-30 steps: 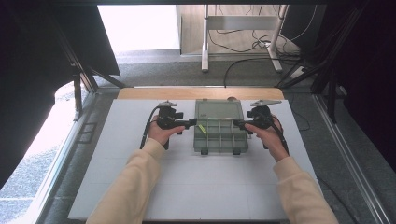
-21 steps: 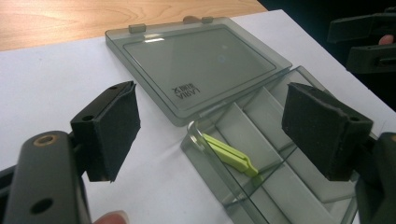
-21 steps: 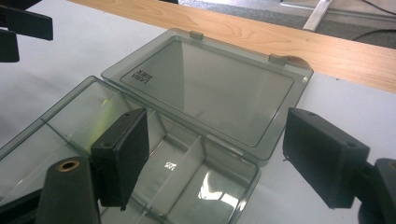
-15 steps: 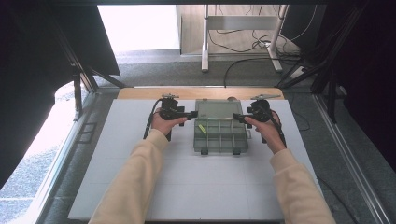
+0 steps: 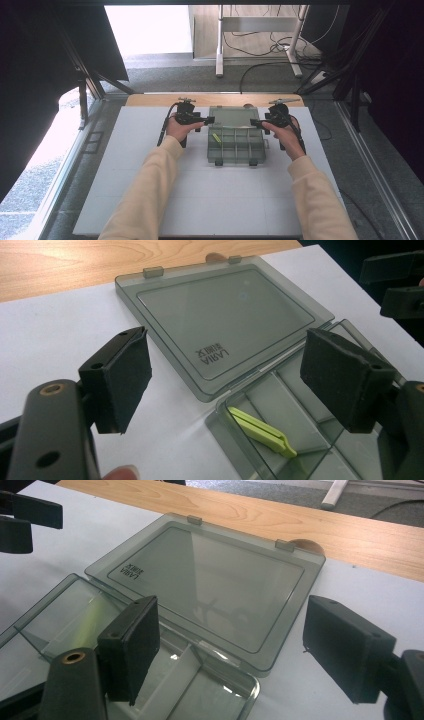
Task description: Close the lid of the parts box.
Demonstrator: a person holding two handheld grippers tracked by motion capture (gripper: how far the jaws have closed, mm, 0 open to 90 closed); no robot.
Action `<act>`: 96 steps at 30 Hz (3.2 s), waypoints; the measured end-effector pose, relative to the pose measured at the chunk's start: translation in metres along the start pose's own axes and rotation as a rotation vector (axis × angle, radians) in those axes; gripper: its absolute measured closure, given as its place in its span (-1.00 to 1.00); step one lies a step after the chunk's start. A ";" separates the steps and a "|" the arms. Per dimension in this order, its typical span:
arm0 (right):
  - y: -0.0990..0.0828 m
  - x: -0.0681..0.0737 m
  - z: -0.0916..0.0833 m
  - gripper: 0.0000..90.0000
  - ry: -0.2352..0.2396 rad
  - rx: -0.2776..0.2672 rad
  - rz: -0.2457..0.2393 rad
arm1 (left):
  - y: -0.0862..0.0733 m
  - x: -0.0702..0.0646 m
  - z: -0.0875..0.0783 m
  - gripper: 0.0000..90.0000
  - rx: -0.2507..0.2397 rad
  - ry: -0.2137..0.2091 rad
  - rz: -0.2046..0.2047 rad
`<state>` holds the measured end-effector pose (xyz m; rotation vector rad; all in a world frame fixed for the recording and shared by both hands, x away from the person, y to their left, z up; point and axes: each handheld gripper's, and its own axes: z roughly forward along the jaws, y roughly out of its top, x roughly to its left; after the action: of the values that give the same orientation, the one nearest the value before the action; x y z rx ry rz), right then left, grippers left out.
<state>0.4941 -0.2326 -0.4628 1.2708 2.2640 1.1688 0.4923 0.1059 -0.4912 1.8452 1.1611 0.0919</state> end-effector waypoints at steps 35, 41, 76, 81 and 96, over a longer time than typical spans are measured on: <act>0.011 -0.008 0.040 -0.48 -0.047 0.082 0.040 | 0.004 0.015 0.025 -0.54 0.013 0.022 -0.037; 0.011 -0.008 0.042 -0.48 -0.043 0.088 0.055 | 0.004 0.017 0.027 -0.54 0.021 0.022 -0.046; 0.005 -0.015 0.049 -0.50 -0.049 0.116 0.092 | 0.003 0.012 0.039 -0.54 0.054 0.070 -0.007; 0.005 -0.015 0.051 -0.50 -0.049 0.116 0.098 | 0.004 0.011 0.040 -0.53 0.059 0.071 -0.011; 0.002 -0.015 0.056 -0.50 -0.046 0.132 0.101 | 0.002 0.011 0.045 -0.53 0.081 0.044 -0.033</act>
<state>0.5366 -0.2154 -0.4982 1.4615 2.3002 1.0262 0.5225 0.0840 -0.5196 1.9026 1.2413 0.0675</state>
